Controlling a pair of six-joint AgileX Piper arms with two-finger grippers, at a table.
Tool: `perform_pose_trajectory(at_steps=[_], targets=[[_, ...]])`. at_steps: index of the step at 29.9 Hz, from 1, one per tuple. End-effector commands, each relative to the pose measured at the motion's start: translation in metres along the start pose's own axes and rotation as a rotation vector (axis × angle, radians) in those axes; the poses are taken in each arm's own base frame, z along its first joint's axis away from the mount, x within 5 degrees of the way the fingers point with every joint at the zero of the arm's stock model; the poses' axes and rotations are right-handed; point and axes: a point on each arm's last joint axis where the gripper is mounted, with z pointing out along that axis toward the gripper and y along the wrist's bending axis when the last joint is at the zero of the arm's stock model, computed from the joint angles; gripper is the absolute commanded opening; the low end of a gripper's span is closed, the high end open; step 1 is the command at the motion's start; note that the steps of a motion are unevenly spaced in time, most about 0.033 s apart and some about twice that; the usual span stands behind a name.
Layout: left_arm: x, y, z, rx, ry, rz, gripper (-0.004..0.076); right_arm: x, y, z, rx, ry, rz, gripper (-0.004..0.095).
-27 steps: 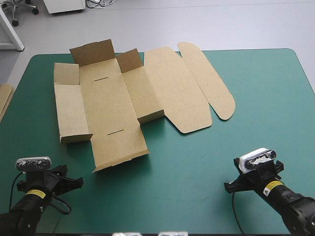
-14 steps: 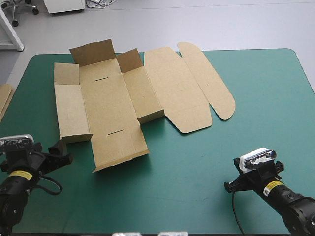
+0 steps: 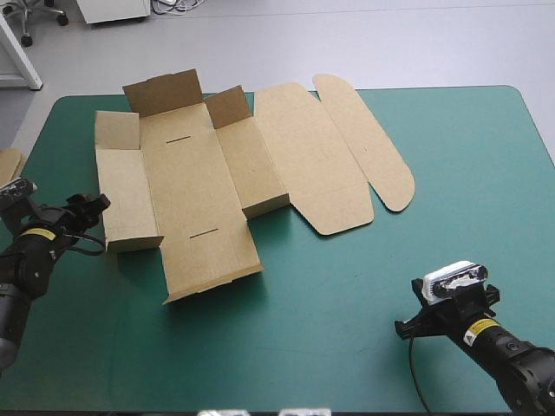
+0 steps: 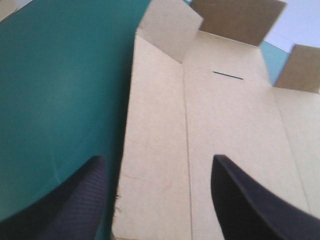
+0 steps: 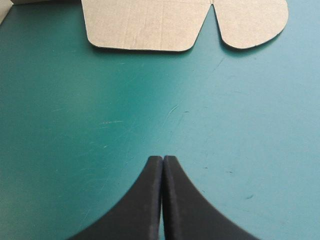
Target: Fold the box
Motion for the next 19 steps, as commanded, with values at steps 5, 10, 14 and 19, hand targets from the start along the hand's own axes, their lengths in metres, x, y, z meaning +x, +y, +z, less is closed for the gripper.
perform_pose_trajectory(at_steps=[5,10,14,19], targets=[[-0.013,0.036,0.036,-0.01,0.065,-0.144,0.0447,-0.015,0.001,-0.002,-0.011,-0.087,0.044,-0.0001],[-0.01,0.058,0.052,0.092,0.149,-0.176,0.0447,-0.014,0.001,-0.002,-0.013,-0.08,0.05,-0.0001],[-0.005,0.08,0.061,0.17,0.213,-0.193,0.0447,-0.014,0.002,-0.002,-0.015,-0.08,0.057,-0.0001],[0.007,0.098,0.076,0.246,0.317,-0.181,0.0447,-0.014,0.002,-0.002,-0.02,-0.08,0.08,-0.0001]])
